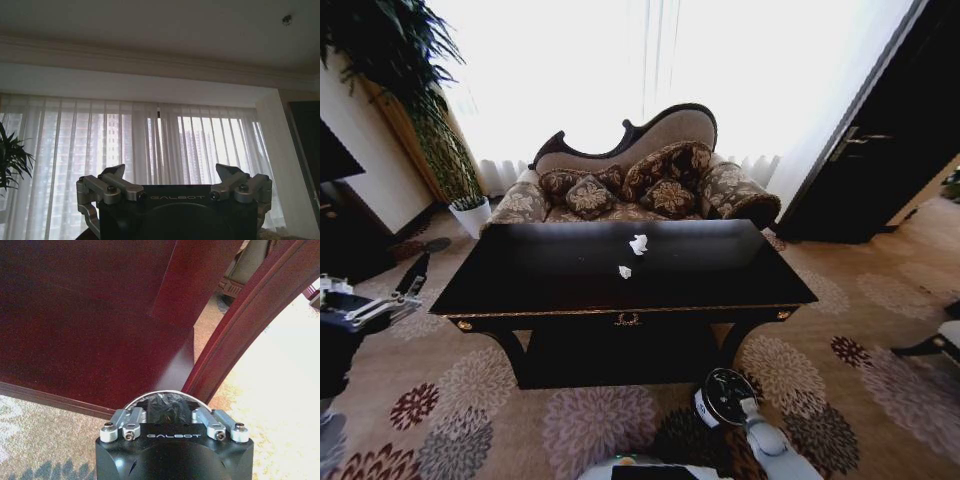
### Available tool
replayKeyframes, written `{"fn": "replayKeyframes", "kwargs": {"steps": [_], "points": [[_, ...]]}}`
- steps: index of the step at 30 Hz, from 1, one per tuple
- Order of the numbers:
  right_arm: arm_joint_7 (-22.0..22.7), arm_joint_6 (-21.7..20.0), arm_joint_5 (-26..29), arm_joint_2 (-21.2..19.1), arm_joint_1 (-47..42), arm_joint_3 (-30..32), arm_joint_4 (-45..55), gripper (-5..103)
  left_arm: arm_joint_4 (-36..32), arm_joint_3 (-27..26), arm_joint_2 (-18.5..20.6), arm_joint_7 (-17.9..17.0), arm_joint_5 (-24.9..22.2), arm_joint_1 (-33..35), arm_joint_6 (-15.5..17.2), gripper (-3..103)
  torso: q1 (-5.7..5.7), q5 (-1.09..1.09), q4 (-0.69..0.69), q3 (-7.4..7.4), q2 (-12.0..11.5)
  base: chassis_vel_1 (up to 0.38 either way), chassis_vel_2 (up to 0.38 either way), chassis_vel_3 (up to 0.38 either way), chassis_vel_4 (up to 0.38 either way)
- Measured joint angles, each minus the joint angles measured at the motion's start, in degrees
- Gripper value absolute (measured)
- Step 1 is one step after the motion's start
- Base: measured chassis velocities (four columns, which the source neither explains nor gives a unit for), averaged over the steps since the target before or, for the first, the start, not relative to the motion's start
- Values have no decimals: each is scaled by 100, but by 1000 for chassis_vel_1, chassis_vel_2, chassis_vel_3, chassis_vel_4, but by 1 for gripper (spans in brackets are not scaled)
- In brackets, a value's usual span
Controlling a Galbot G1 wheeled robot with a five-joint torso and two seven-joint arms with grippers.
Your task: Move to the front of the table and place the trash on the table into the trash bin.
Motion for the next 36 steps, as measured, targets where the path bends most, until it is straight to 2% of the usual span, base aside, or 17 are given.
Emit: {"fn": "replayKeyframes", "kwargs": {"steps": [4,5,8,9,12,15,17,20,21,26,27,28,29,31,32,34,36], "points": [[-64,16,-2,57,-48,0,88,52,12,47,-4,2,22,-27,-2,100,0,-1,0,0,0,0,0,0,0],[-64,16,-2,57,-48,0,88,52,12,47,-4,2,22,-27,-2,100,0,-1,0,0,0,0,0,0,0],[-322,109,46,136,-292,11,441,69,79,57,55,3,17,-86,-4,100,0,-1,0,0,0,0,0,0,0],[-322,109,46,136,-292,11,441,69,79,57,55,3,17,-86,-4,100,0,-1,0,0,0,0,0,0,0],[-873,486,-2,276,-607,53,890,86,158,162,107,3,20,-202,-4,100,0,-2,0,0,0,0,0,0,0],[-1171,729,-117,390,-831,93,1276,90,207,286,120,1,59,-293,-4,100,0,0,0,0,0,0,0,0,0],[-1421,993,-173,472,-1030,129,1635,99,241,416,128,2,105,-378,-3,100,0,-1,0,0,0,0,0,0,0],[-1938,1400,-141,533,-1370,219,2160,100,305,591,176,0,150,-507,1,100,0,-2,0,0,0,0,0,0,0],[-1938,1400,-141,533,-1370,219,2160,100,305,591,176,0,150,-507,1,100,0,-2,0,0,0,0,0,0,0],[-2907,1864,560,571,-1840,389,2843,100,420,711,308,-3,157,-648,3,100,0,-1,0,0,0,0,0,0,0],[-2907,1864,560,571,-1840,389,2843,100,420,711,308,-3,157,-648,3,100,0,-1,0,0,0,0,0,0,0],[-3108,1935,716,580,-1915,434,2959,100,439,730,325,-3,157,-672,3,100,0,-1,0,0,0,0,0,0,0],[-3581,2079,1042,606,-2070,533,3219,100,466,771,344,-6,158,-709,5,100,0,-1,0,0,0,0,0,0,0],[-4158,2236,1505,648,-2256,662,3599,100,488,843,362,-9,178,-747,8,100,0,-1,0,-1,0,0,0,0,0],[-4158,2236,1505,648,-2256,662,3599,100,488,843,362,-9,178,-747,8,100,0,-1,0,-1,0,0,0,0,0],[-4504,2304,1892,710,-2407,749,4002,100,508,915,369,-13,220,-769,8,100,0,0,0,0,0,0,0,0,0],[-4559,2291,2110,804,-2538,864,4435,100,544,1001,366,-41,304,-791,7,100,0,0,0,0,0,0,0,0,0]]}}
